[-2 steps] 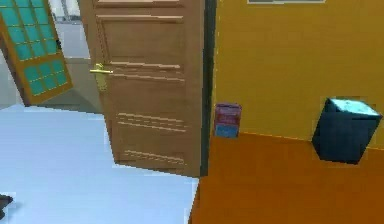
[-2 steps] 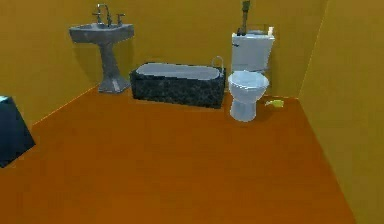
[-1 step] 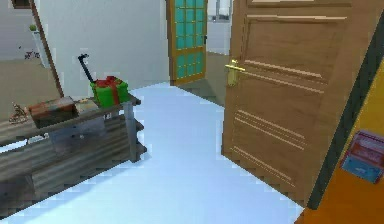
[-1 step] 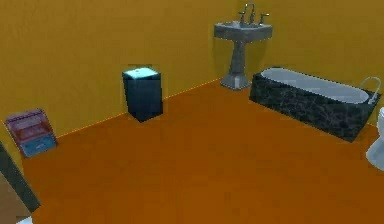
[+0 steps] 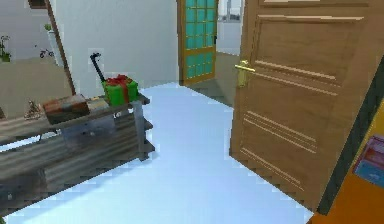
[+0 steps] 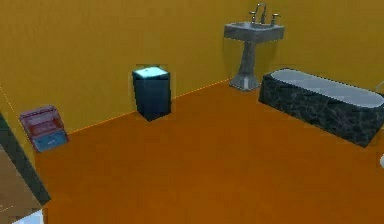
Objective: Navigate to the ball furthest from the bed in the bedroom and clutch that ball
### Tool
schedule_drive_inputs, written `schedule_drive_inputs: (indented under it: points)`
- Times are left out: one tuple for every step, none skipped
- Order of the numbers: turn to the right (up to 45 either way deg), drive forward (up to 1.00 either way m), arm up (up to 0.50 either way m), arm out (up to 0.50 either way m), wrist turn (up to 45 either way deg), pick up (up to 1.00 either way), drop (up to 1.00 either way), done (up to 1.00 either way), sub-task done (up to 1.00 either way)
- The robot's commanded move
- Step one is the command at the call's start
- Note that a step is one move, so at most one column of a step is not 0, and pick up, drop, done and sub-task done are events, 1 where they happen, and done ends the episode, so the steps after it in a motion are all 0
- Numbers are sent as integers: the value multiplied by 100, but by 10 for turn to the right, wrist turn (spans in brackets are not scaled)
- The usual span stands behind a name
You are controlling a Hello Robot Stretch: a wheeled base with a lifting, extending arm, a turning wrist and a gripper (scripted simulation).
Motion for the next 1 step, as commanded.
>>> schedule_drive_inputs:
  points:
    - [450,0,0,0,0,0,0,0,0]
